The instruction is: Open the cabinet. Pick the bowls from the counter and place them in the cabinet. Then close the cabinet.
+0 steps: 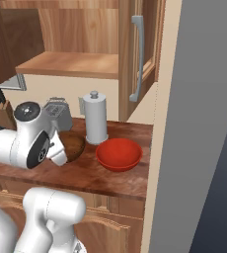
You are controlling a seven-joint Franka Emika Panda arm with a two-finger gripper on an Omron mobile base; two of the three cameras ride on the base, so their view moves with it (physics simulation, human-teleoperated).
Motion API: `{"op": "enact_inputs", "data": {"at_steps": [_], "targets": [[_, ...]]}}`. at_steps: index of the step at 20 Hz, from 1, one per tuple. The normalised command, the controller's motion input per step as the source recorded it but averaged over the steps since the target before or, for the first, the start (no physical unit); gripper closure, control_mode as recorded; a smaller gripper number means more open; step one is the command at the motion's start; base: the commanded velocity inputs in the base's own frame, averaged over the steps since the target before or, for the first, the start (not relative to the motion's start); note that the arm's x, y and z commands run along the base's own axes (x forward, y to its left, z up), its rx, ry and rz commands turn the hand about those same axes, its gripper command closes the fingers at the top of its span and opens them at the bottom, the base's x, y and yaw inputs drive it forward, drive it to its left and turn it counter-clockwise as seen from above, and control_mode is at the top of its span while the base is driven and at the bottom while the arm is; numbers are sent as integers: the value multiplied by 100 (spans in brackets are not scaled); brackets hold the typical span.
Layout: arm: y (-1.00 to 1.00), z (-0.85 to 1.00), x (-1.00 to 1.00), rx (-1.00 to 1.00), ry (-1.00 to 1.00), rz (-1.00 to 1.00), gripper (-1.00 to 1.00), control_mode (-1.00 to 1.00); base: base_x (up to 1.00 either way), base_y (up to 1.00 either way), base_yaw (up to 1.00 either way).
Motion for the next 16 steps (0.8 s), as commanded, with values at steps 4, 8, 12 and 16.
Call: {"op": "enact_inputs", "data": {"at_steps": [4,8,12,16], "targets": [[2,-45,4,0,13,-1,-100,-100,0,0,0],[0,-40,17,0,18,-1,-100,-100,0,0,0],[0,-30,15,5,6,0,-100,-100,0,0,0],[0,-43,29,11,6,0,-100,-100,0,0,0]]}}
